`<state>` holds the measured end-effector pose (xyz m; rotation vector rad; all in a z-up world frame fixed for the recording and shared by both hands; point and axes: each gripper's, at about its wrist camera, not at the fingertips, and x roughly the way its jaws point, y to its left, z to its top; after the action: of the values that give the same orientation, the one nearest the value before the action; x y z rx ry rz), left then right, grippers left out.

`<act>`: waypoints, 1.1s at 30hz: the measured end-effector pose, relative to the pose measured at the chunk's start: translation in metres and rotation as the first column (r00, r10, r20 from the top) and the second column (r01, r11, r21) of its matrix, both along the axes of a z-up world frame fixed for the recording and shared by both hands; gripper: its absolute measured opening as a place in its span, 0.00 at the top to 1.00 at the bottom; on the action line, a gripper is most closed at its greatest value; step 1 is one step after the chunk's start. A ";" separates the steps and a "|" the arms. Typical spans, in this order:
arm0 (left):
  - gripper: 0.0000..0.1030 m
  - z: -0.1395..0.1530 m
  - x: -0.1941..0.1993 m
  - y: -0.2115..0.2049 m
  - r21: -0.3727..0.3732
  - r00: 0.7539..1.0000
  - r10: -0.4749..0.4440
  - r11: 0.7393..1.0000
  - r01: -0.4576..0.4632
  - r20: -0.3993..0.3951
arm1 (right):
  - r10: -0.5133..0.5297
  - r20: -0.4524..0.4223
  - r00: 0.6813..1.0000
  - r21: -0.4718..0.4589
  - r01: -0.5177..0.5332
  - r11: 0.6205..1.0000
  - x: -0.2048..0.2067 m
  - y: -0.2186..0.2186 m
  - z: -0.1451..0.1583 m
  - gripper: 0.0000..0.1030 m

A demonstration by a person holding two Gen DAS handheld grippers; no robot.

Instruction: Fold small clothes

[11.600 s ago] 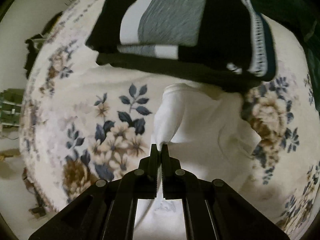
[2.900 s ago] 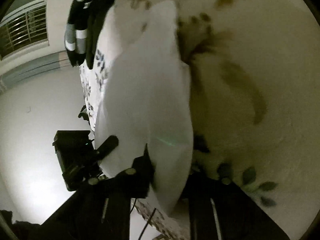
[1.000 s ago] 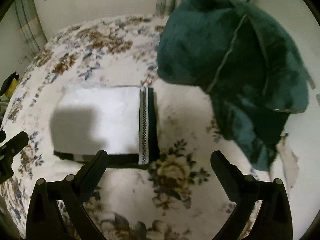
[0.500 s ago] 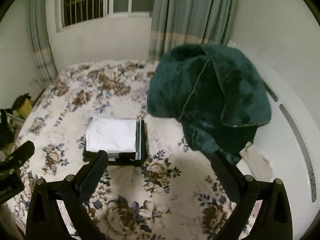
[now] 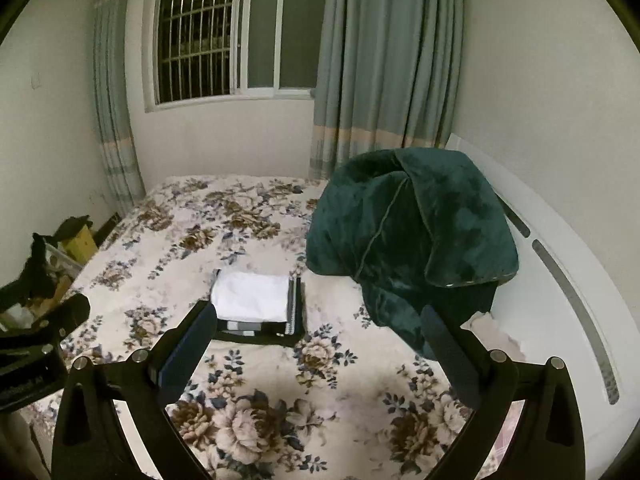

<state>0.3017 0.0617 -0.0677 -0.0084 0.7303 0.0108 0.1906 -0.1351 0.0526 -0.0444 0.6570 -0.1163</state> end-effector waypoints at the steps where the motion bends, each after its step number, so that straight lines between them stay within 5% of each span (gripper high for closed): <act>1: 0.00 0.003 -0.005 0.000 -0.002 1.000 -0.004 1.000 0.004 0.007 | 0.003 0.003 1.000 0.000 -0.003 1.000 -0.008 0.001 0.006 0.00; 15: 0.00 0.020 -0.043 0.003 -0.013 0.997 0.020 1.000 -0.020 0.071 | 0.046 0.068 0.997 -0.028 -0.044 0.999 -0.059 0.008 0.039 0.00; 33: 0.00 0.024 -0.054 0.001 0.000 0.996 0.047 0.999 -0.047 0.077 | 0.079 0.058 0.995 -0.005 -0.079 0.997 -0.053 0.004 0.043 0.00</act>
<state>0.2477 0.0628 -0.0436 -0.0244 0.6531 0.0553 0.1381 -0.1316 0.0958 -0.0693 0.5958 -0.0416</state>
